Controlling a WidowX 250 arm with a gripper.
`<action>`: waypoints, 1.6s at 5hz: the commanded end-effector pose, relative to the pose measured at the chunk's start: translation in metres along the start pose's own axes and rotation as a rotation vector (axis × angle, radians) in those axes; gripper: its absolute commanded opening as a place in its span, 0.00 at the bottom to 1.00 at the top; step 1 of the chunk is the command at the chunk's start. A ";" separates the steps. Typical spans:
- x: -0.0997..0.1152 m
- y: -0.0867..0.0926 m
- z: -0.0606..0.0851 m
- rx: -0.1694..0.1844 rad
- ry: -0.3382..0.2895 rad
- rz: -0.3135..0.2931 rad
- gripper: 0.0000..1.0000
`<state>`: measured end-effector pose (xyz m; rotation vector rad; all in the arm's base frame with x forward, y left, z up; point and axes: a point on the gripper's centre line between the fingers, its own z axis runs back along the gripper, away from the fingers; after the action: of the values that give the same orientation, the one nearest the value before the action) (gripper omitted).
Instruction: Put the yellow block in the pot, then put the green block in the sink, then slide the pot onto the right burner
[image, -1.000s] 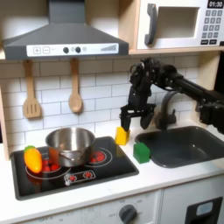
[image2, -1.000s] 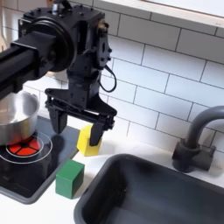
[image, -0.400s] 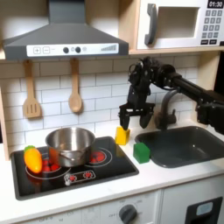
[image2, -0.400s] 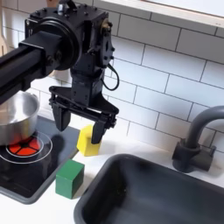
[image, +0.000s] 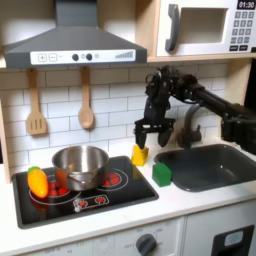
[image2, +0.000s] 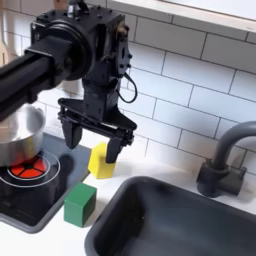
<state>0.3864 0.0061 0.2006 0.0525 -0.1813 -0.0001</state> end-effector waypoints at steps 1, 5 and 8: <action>0.013 -0.005 -0.010 0.000 0.016 -0.047 1.00; 0.022 -0.010 -0.035 0.039 0.074 -0.052 1.00; 0.032 -0.008 -0.025 0.038 0.048 -0.048 1.00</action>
<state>0.4219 -0.0024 0.1803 0.0929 -0.1274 -0.0450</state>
